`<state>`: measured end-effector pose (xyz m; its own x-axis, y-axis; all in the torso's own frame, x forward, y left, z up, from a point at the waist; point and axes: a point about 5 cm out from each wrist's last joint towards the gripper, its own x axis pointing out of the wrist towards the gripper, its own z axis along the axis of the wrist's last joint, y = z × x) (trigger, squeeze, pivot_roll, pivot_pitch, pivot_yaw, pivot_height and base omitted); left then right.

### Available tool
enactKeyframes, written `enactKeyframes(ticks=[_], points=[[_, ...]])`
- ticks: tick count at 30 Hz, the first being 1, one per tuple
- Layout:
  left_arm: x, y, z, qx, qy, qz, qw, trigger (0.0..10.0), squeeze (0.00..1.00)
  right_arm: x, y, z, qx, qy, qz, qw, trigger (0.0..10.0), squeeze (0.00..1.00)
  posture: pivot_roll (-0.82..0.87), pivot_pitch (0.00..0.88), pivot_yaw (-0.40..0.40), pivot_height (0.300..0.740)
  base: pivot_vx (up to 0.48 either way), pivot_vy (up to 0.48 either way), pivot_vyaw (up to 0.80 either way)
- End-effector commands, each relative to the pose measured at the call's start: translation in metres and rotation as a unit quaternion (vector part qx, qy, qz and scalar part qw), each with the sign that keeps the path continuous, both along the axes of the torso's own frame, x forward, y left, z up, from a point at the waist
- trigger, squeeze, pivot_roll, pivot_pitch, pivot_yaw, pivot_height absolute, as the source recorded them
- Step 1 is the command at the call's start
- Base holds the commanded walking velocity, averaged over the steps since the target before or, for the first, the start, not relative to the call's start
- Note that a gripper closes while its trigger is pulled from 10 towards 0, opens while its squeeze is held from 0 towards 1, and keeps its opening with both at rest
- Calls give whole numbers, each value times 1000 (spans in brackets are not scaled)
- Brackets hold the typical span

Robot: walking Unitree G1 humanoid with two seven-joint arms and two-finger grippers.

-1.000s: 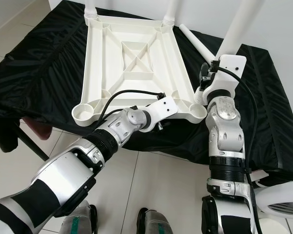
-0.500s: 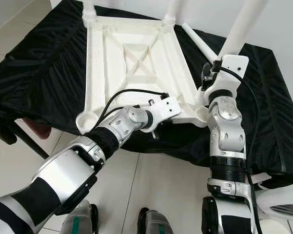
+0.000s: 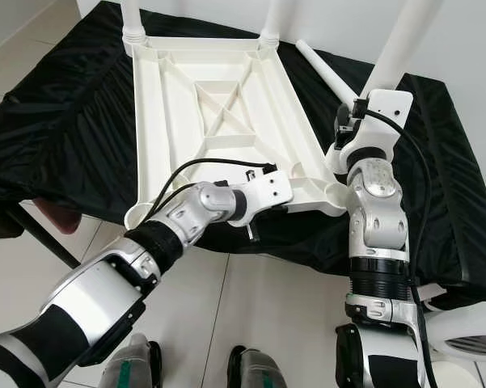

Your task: Building children table

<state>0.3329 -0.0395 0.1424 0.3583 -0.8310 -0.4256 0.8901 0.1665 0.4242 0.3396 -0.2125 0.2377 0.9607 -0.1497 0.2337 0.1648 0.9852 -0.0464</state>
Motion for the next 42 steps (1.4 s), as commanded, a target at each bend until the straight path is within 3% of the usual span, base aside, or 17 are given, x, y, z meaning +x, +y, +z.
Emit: enactKeyframes(ticks=[1, 11, 12, 13, 15, 16, 17, 18, 19, 20, 21, 22, 23, 25, 26, 39, 42], points=[[-16, 20, -31, 82, 105, -102, 986, 10000, 0, 0, -4, 1, 0, -4, -4, 1000, 10000, 0, 49, 97, -91, 740, 0, 0, 0], [-17, 46, -44, 125, 106, -105, 981, 10000, 0, 1, -5, 2, -2, -5, -5, 1000, 10000, 0, 53, 91, -94, 740, 0, 0, 0], [-17, 47, -46, 129, 109, -99, 981, 1294, 0, 1, -5, 3, -1, -5, -5, 1000, 10000, 0, 55, 88, -93, 740, 0, 0, 0], [-17, 48, -47, 135, 112, -95, 980, 0, 0, 1, -5, 3, -1, -5, -4, 1000, 10000, 0, 55, 87, -92, 740, 0, 0, 0], [-16, 49, -50, 147, 111, -88, 979, 0, 0, 2, -4, 3, 0, -6, -4, 1000, 10000, 0, 54, 86, -92, 740, 0, 0, 0], [-15, 52, -52, 163, 108, -87, 977, 7686, 0, 2, -4, 3, 0, -6, -3, 1000, 10000, 0, 53, 87, -91, 740, 0, 0, 0], [-15, 54, -54, 174, 105, -87, 975, 7686, 0, 2, -4, 3, 1, -6, -3, 1000, 10000, 0, 53, 87, -91, 740, 0, 0, 0], [-15, 57, -55, 186, 102, -88, 973, 4824, 0, 2, -4, 3, 1, -6, -3, 1000, 10000, 0, 51, 89, -89, 740, 0, 0, 0], [-15, 57, -55, 186, 102, -88, 973, 4824, 0, 2, -4, 3, 1, -6, -3, 1000, 10000, 0, 51, 89, -89, 740, 0, 0, 0], [-15, 62, -56, 200, 101, -91, 970, 2902, 0, 2, -4, 3, 1, -6, -4, 1000, 10000, 0, 51, 92, -90, 740, 0, 0, 0], [-15, 68, -58, 212, 101, -91, 968, 0, 0, 1, -5, 3, 1, -6, -5, 1000, 10000, 0, 51, 93, -89, 740, 0, 0, 0], [-14, 73, -58, 220, 101, -91, 966, 0, 0, 1, -5, 3, 0, -6, -6, 1000, 10000, 0, 51, 93, -89, 740, 0, 0, 0], [-14, 76, -59, 225, 100, -90, 965, 1529, 0, 1, -5, 3, 1, -6, -6, 1000, 10000, 0, 53, 95, -89, 740, 0, 0, 0], [-13, 78, -58, 228, 97, -87, 965, 1529, 0, 1, -6, 3, 1, -6, -7, 1000, 10000, 0, 53, 95, -89, 740, 0, 0, 0], [-11, 81, -58, 233, 93, -81, 965, 10000, 0, 1, -6, 3, 2, -6, -7, 1000, 10000, 0, 55, 97, -90, 740, 0, 0, 0], [5, 106, -53, 281, 68, -29, 957, 10000, 0, 1, -5, 4, 2, -8, -7, 1000, 10000, 0, 54, 100, -91, 740, 0, 0, 0], [11, 119, -51, 299, 54, -5, 953, 10000, 0, 1, -6, 4, 2, -8, -8, 1000, 10000, 0, 55, 105, -91, 740, 0, 0, 0]])
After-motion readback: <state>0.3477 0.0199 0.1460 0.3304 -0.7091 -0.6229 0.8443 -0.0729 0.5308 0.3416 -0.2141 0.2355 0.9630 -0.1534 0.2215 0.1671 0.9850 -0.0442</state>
